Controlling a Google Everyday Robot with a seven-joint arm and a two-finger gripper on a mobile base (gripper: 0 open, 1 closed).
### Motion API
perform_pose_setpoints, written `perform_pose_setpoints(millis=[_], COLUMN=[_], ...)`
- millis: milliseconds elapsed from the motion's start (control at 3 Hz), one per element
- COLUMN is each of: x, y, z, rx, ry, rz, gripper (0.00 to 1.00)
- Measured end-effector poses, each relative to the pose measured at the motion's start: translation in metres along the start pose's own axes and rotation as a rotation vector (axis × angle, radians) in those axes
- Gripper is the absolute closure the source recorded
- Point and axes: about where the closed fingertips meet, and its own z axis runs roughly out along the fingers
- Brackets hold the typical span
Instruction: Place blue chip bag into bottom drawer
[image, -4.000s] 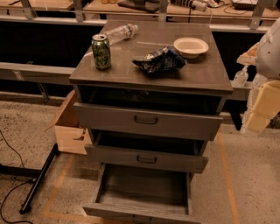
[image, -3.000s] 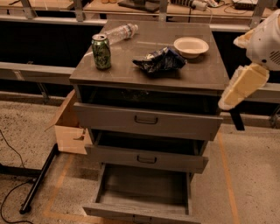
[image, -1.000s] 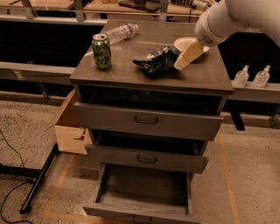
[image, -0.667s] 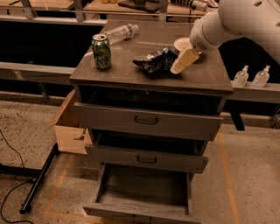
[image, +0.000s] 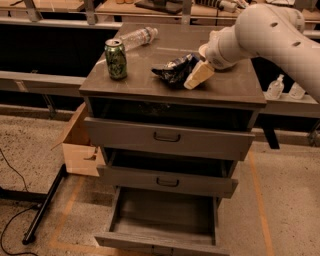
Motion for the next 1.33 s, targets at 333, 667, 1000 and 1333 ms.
perform_pose_setpoints(millis=[333, 667, 1000, 1333], x=[0.0, -0.001, 0.001, 0.004], y=[0.007, 0.012, 0.014, 0.006], z=[0.018, 0.027, 0.026, -0.008], rx=[-0.012, -0.021, -0.024, 0.027], ry=[-0.012, -0.02, -0.02, -0.014], rz=[-0.002, -0.005, -0.009, 0.045], gripper=[0.16, 0.4, 0.62, 0.86])
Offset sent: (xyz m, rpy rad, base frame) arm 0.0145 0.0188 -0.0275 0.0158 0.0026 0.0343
